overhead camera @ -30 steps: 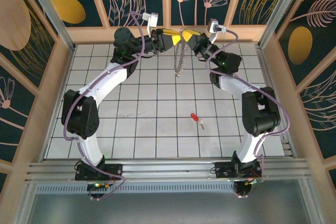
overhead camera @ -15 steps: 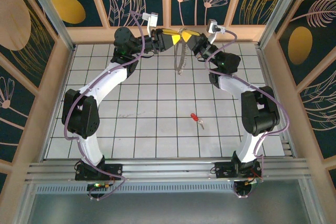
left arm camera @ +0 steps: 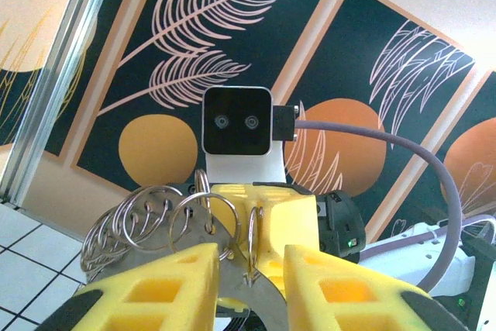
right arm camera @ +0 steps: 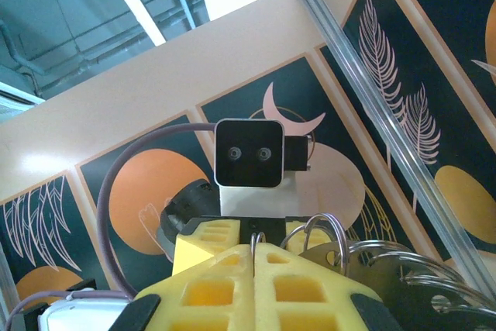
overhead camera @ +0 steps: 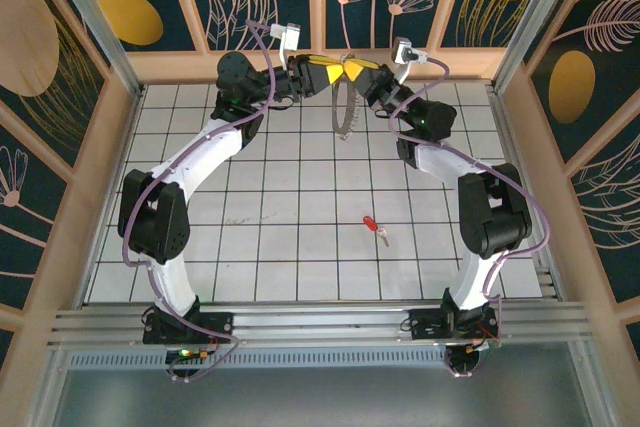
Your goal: Put the keys on the keyring
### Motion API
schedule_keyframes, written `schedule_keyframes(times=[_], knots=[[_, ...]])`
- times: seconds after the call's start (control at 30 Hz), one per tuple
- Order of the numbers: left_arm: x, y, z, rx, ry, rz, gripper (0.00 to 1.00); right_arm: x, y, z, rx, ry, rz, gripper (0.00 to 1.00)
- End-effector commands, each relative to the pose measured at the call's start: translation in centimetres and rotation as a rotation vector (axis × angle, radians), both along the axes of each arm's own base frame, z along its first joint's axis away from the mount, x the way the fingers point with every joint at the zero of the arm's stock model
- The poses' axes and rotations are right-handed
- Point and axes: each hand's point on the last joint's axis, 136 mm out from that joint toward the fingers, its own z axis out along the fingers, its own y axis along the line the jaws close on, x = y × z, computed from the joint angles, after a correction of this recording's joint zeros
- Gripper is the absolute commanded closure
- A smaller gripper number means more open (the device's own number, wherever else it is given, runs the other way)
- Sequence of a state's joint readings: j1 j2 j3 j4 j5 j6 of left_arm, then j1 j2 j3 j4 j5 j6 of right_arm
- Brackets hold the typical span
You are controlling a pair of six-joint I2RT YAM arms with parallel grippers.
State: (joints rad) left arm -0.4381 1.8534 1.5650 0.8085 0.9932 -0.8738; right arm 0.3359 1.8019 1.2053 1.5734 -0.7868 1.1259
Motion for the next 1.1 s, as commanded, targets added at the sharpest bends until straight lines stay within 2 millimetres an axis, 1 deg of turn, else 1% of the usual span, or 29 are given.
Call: schedule_keyframes(times=[0.0,0.07,0.2,0.4,0.47,0.5,0.53,0.6,0.63,0.7,0.77,0.87,0.93,1.0,1.07], knots=[[0.0,0.2,1.7,-0.042,-0.048,0.013,0.69,-3.3,0.8,1.8,0.015,-0.151,0.062,1.00],[0.1,0.2,1.6,-0.042,-0.046,0.016,0.69,-3.3,0.7,1.6,0.014,-0.147,0.059,1.00],[0.0,0.2,1.6,-0.043,-0.044,0.011,0.78,-3.5,0.7,1.6,0.010,-0.149,0.057,1.00],[-0.2,0.2,1.3,-0.043,-0.040,0.004,0.92,-3.4,0.6,1.8,0.010,-0.150,0.050,1.00],[-0.3,0.2,1.4,-0.041,-0.045,0.002,0.99,-3.1,0.4,2.0,0.011,-0.139,0.040,1.00],[-0.3,0.2,1.3,-0.038,-0.049,0.000,1.00,-2.8,0.2,2.0,0.009,-0.127,0.033,0.97],[-0.4,0.2,1.3,-0.032,-0.052,-0.002,1.00,-2.5,-0.2,2.1,0.009,-0.115,0.021,0.83],[-0.6,0.2,1.2,-0.010,-0.071,-0.004,1.00,-1.9,-1.3,2.2,0.004,-0.086,-0.008,0.62],[-0.7,0.1,1.1,0.004,-0.083,0.001,1.00,-1.6,-2.0,2.3,-0.002,-0.071,-0.025,0.54],[-0.7,0.1,0.9,0.038,-0.109,0.011,1.00,-1.1,-3.2,2.1,-0.026,-0.043,-0.056,0.45],[-0.8,0.0,0.8,0.070,-0.138,0.016,1.00,-0.5,-4.4,1.6,-0.061,-0.007,-0.091,0.41],[-1.1,-0.1,0.6,0.122,-0.199,0.008,1.00,0.6,-5.4,0.3,-0.154,0.057,-0.145,0.38],[-1.4,-0.1,0.5,0.143,-0.234,-0.006,1.00,1.0,-5.7,-0.8,-0.220,0.090,-0.184,0.36],[-1.6,-0.2,0.4,0.160,-0.266,-0.010,1.00,1.1,-5.7,-1.8,-0.274,0.112,-0.207,0.35],[-1.6,-0.2,0.4,0.172,-0.292,-0.006,1.00,1.0,-5.8,-2.7,-0.316,0.133,-0.226,0.32]])
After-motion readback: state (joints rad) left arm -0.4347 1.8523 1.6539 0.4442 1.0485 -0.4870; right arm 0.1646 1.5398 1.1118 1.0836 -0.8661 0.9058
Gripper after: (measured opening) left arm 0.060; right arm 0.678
